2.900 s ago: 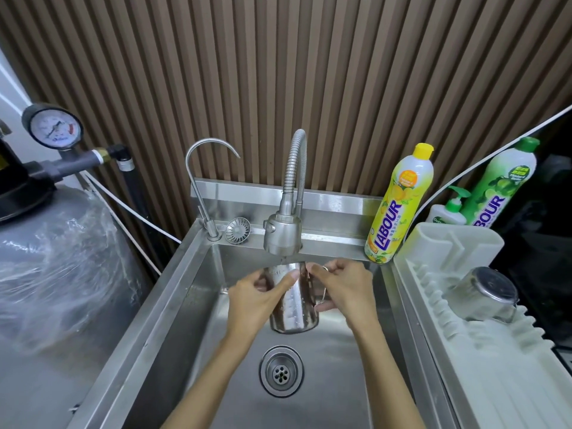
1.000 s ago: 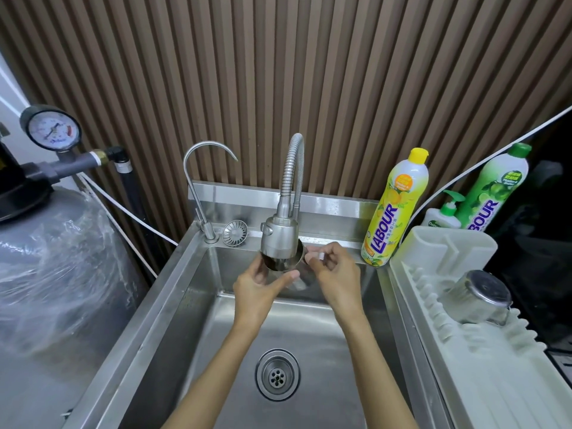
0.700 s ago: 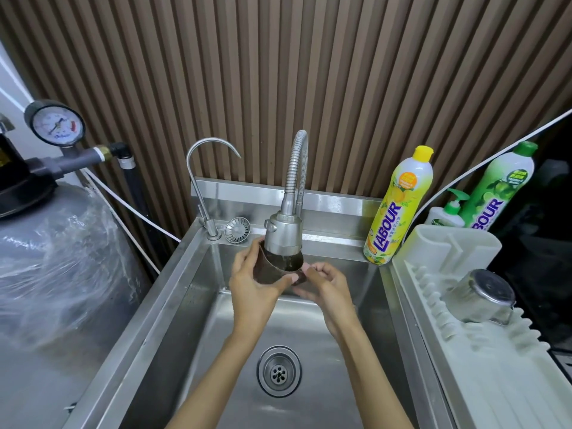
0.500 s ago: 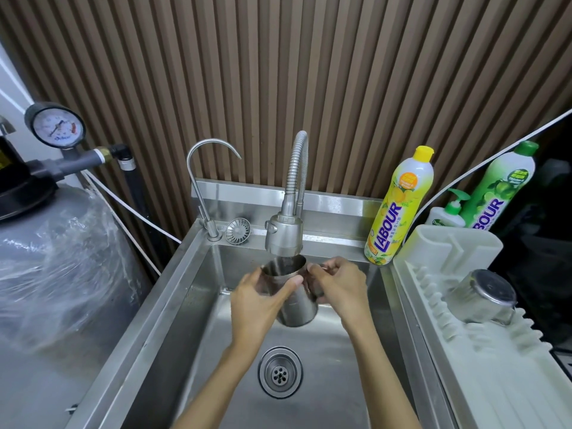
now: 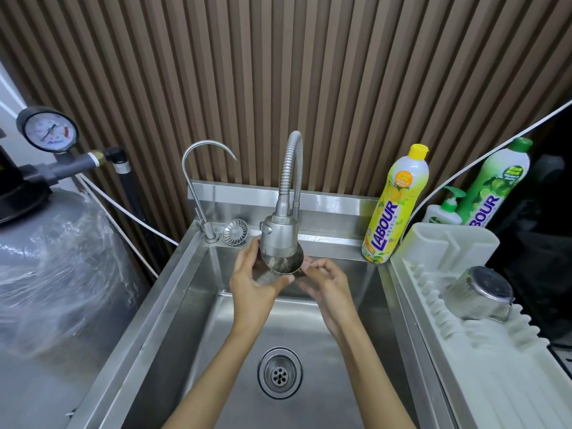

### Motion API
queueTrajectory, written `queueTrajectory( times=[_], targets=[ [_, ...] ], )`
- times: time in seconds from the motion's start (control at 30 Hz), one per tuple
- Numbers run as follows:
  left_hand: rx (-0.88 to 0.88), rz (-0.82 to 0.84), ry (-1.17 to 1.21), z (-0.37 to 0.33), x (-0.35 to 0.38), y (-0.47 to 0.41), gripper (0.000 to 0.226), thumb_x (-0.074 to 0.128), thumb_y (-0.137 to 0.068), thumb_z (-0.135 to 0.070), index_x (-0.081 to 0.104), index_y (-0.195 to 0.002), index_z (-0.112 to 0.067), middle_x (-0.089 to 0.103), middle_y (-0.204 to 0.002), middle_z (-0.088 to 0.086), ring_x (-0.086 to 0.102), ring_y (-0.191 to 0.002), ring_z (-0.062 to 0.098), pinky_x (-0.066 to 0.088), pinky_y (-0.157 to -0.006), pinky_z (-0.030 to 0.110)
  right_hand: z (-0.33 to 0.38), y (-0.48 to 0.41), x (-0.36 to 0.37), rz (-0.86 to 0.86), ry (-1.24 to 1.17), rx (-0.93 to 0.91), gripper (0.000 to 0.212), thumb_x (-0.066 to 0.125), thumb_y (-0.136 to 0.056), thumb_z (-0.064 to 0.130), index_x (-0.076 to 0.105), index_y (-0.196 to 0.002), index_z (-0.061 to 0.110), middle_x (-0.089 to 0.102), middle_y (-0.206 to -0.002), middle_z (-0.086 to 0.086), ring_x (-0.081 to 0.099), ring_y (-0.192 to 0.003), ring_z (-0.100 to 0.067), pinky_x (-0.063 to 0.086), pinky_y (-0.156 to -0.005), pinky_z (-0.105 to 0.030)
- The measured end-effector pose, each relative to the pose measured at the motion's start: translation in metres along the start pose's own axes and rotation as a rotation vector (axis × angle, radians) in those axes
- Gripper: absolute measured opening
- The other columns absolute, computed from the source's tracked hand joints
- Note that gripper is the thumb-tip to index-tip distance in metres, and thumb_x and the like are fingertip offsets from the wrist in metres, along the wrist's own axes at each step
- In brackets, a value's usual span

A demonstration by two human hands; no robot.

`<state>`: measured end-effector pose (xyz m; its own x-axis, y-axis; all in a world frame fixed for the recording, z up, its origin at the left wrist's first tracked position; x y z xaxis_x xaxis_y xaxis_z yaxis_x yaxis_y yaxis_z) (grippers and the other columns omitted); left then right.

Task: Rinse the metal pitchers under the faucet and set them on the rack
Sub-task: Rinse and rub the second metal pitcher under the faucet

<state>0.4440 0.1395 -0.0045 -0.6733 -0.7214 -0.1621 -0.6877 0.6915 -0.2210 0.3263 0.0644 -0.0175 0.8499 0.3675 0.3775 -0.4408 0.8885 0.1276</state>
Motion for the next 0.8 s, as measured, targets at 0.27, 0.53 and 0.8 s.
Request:
queueTrajectory(
  times=[0.27, 0.53, 0.8],
  targets=[
    [-0.06, -0.084, -0.269, -0.004, -0.015, 0.018, 0.059, 0.077, -0.049, -0.062, 0.068, -0.097, -0.028, 0.052, -0.084, -0.001, 0.059, -0.078, 0.009, 0.042, -0.071, 0.014, 0.008, 0.014, -0.002, -0.088, 0.287, 0.107, 0.017, 0.068, -0.083, 0.016, 0.057, -0.078, 0.004, 0.07, -0.077, -0.011, 0.071, -0.066, -0.016, 0.059, -0.05, -0.033],
    [-0.246, 0.18, 0.14, 0.009, 0.003, 0.02, 0.035, 0.079, -0.068, -0.007, 0.069, -0.102, -0.012, 0.073, -0.097, 0.006, 0.066, -0.079, -0.004, 0.045, -0.068, 0.002, 0.045, 0.021, 0.0, -0.232, 0.844, -0.22, 0.026, 0.073, -0.076, 0.022, 0.05, -0.062, 0.023, 0.069, -0.076, -0.003, 0.066, -0.078, -0.025, 0.054, -0.079, -0.043],
    [-0.072, 0.087, 0.22, 0.0, 0.002, -0.001, 0.083, 0.086, -0.053, 0.002, 0.052, -0.128, -0.012, 0.061, -0.126, 0.001, 0.058, -0.116, 0.008, 0.043, -0.1, 0.017, 0.02, 0.009, 0.001, -0.053, 0.202, -0.138, 0.023, 0.059, -0.086, -0.001, 0.044, -0.071, 0.009, 0.069, -0.105, 0.006, 0.064, -0.104, -0.013, 0.05, -0.09, -0.026]
  ],
)
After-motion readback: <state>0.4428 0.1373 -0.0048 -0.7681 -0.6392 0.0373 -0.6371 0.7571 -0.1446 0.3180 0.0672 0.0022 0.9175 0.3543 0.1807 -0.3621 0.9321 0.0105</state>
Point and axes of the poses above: each hand's wrist, its own y-axis away from the middle knuckle, its own x-axis out of the palm, z = x × y, the point moved 4 cm from there along -y, towards the middle knuckle
